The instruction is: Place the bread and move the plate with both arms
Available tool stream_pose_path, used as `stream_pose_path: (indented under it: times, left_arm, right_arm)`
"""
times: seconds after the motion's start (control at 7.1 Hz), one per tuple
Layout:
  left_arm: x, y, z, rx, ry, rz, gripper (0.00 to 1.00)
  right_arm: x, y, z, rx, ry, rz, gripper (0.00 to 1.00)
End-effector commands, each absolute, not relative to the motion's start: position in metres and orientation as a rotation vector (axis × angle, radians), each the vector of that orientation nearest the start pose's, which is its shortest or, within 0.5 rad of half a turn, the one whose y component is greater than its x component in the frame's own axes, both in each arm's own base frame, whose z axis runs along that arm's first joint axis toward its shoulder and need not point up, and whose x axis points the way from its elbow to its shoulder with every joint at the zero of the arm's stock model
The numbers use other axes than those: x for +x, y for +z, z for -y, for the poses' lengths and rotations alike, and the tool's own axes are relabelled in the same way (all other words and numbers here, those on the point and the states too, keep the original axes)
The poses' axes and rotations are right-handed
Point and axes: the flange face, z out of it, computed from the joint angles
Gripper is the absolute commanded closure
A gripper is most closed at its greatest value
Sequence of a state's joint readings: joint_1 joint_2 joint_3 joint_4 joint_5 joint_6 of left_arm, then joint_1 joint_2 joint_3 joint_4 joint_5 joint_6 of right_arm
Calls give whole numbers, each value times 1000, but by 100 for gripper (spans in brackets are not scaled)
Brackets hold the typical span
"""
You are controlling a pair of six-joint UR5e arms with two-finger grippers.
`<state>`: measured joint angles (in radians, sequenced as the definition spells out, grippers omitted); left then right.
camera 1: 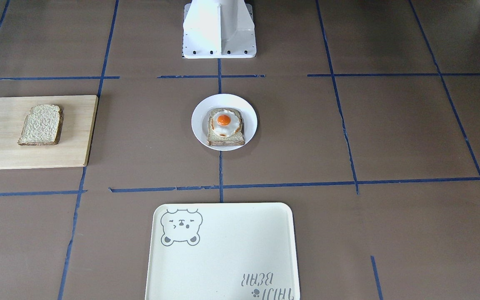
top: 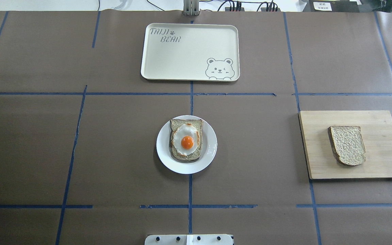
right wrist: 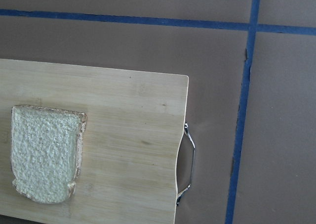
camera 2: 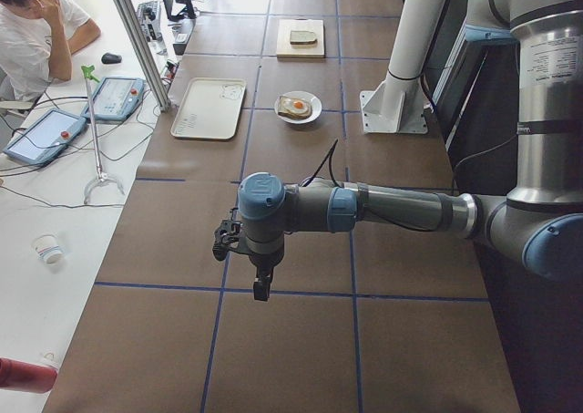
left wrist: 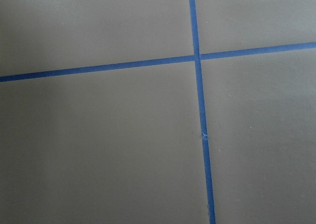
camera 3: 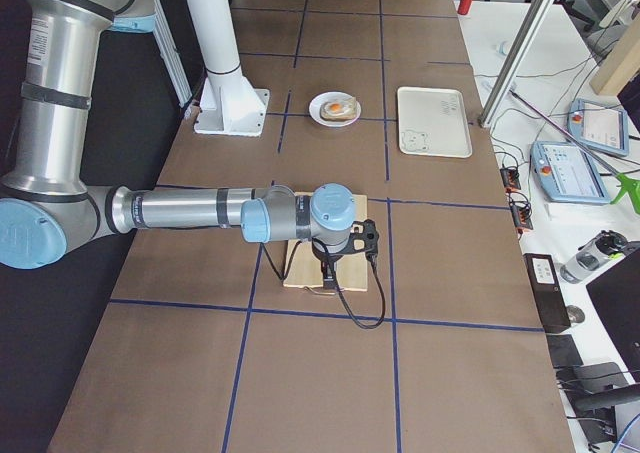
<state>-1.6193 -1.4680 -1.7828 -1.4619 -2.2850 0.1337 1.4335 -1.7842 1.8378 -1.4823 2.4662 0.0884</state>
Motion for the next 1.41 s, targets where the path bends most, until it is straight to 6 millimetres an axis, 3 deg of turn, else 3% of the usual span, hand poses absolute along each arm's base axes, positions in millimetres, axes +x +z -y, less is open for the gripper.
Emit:
stream_pose_path:
  times: [0.0, 0.28, 0.42, 0.7, 0.99, 1.27]
  left_arm:
    - [-89, 618, 442, 65, 82, -714, 0]
    - [-89, 616, 443, 68, 85, -713, 0]
    - [-89, 616, 443, 68, 85, -715, 0]
    - [-89, 612, 443, 75, 86, -714, 0]
    - [-89, 610, 443, 80, 88, -715, 0]
    - [-89, 609, 443, 83, 89, -717, 0]
  right_arm:
    - [-49, 590, 419, 98, -117, 858, 0]
    - [-108, 595, 410, 95, -90, 906, 0]
    - [-117, 607, 407, 85, -21, 939, 0]
    - [-190, 600, 389, 142, -53, 920, 1]
    - [-191, 617, 385, 109, -49, 909, 1]
    - [-194, 629, 385, 88, -41, 896, 23]
